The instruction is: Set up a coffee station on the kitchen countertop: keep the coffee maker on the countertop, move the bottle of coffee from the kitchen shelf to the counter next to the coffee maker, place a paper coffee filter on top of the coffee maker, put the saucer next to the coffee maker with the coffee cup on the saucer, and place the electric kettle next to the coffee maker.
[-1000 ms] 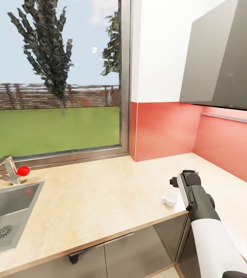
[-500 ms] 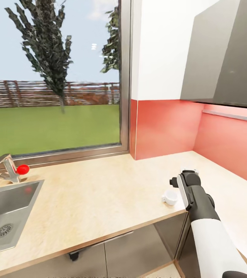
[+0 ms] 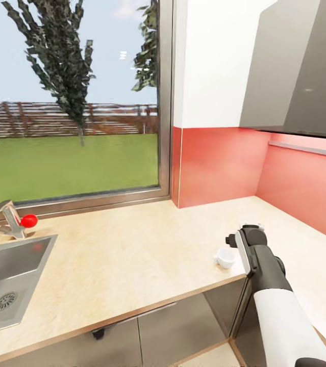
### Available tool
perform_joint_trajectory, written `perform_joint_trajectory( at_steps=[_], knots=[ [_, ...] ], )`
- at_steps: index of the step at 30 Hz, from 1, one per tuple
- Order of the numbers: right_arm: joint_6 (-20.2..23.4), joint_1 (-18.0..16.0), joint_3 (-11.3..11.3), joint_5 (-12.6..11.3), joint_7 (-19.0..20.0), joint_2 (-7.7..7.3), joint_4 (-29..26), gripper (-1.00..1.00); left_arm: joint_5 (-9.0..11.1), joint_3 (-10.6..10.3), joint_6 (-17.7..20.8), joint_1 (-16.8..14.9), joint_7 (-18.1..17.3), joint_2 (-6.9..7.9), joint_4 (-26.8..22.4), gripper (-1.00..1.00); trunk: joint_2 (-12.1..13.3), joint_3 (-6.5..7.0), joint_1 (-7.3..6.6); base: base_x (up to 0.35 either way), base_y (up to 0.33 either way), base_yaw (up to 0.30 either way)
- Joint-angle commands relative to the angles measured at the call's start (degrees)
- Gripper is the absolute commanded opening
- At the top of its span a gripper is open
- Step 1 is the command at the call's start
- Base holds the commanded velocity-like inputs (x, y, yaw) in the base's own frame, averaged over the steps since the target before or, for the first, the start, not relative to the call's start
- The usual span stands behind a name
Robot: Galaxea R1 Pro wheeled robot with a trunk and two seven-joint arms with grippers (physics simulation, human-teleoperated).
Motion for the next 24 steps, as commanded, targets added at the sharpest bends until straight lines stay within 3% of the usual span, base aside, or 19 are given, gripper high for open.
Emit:
perform_joint_trajectory(
  at_steps=[1, 12, 24],
  knots=[
    [0.28, -0.05, -0.11, 0.53, 0.32, 0.00, -0.04, 1.00, 0.02, -0.45, 0.22, 0.00, 0.12, 0.00, -0.07, 1.00, -0.10, -0.18, 0.03, 0.000, 0.000, 0.000],
    [0.28, -0.05, -0.13, 0.46, 0.32, -1.03, -0.05, 1.00, 0.01, -0.45, 0.22, -0.02, 0.13, 0.01, -0.07, 1.00, -0.10, -1.18, 0.03, 0.000, 0.000, 0.000],
    [0.28, -0.05, -0.03, 0.46, 0.32, -1.15, -0.04, 1.00, 0.02, -0.45, 0.15, -0.04, 0.15, 0.05, -0.12, 1.00, -0.10, -2.26, 0.03, 0.000, 0.000, 0.000]
  ],
)
